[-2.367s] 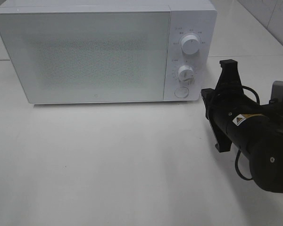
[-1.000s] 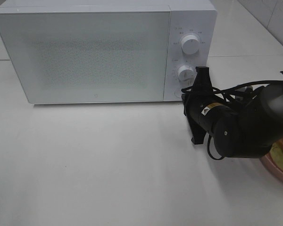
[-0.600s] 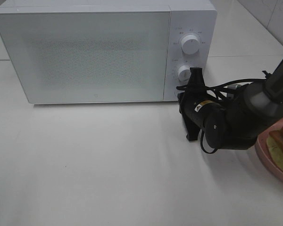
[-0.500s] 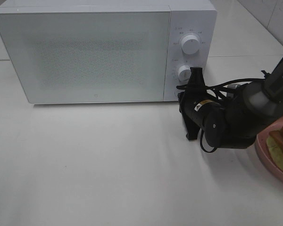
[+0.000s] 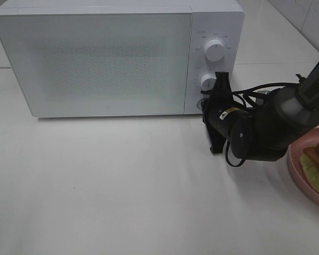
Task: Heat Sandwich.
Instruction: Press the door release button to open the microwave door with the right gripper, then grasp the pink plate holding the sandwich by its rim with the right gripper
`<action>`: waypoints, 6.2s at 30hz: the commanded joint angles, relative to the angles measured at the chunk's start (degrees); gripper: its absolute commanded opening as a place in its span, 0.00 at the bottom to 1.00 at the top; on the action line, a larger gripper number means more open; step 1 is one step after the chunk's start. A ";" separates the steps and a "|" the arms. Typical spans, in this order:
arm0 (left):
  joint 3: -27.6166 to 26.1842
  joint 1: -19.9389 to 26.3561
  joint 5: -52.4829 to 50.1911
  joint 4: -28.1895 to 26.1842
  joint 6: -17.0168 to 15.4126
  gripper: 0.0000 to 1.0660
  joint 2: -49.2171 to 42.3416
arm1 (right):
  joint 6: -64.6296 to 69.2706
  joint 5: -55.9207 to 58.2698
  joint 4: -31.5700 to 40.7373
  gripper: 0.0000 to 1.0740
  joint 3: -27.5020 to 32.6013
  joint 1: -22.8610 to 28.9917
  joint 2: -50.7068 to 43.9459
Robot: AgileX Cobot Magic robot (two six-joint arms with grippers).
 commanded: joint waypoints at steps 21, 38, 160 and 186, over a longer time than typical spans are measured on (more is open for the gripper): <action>0.11 0.17 -0.74 -0.23 -0.06 0.92 -1.09 | -1.09 -14.90 -1.78 0.00 -7.05 -0.74 0.29; 0.11 0.17 -0.74 -0.23 -0.06 0.92 -1.09 | -3.09 -19.31 -1.09 0.00 -11.00 -1.38 2.58; 0.11 0.17 -0.74 -0.23 -0.06 0.92 -1.09 | -80.62 91.10 -32.37 0.87 3.15 -18.16 -35.07; 0.11 0.17 -0.74 -0.23 -0.06 0.92 -1.09 | -77.58 81.99 -35.29 0.82 3.21 -18.16 -19.82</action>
